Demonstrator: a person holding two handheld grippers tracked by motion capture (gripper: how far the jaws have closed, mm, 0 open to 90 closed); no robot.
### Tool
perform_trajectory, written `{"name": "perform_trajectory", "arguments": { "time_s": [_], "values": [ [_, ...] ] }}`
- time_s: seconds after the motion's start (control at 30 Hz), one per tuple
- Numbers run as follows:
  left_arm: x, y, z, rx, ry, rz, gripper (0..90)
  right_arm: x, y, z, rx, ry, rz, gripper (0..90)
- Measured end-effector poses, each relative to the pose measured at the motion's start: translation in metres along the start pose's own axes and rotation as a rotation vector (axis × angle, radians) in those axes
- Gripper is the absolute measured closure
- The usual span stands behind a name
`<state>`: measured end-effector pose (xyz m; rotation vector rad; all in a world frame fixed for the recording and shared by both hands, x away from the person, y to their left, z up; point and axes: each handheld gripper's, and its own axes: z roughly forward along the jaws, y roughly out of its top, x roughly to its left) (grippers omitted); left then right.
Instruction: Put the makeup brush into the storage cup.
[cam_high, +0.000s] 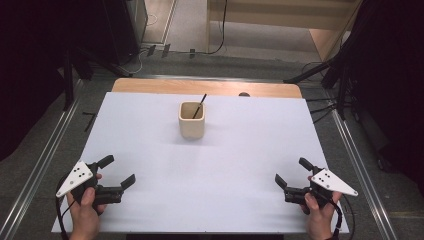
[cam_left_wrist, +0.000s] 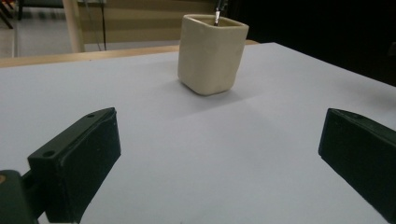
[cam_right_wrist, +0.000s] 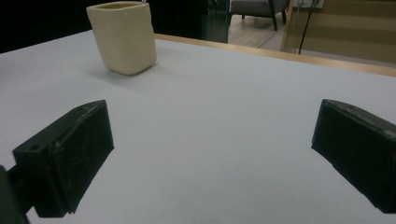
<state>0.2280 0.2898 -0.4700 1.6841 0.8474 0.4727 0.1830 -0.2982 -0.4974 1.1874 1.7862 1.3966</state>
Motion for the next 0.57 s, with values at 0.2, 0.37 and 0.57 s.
{"name": "perform_trajectory", "arguments": {
  "time_s": [0.2, 0.37, 0.57],
  "values": [
    [0.007, -0.003, -0.009, -0.003, 0.022, -0.020, 0.0, 0.000, 0.000, 0.000, 0.002, -0.002, 0.001, 0.0],
    [0.011, -0.005, -0.010, 0.000, 0.029, -0.031, 0.0, 0.000, 0.000, 0.000, 0.003, 0.000, -0.004, 0.0],
    [0.009, -0.005, -0.008, 0.001, 0.025, -0.024, 0.0, 0.002, 0.000, 0.001, 0.000, 0.010, -0.022, 0.0]
  ]
}}
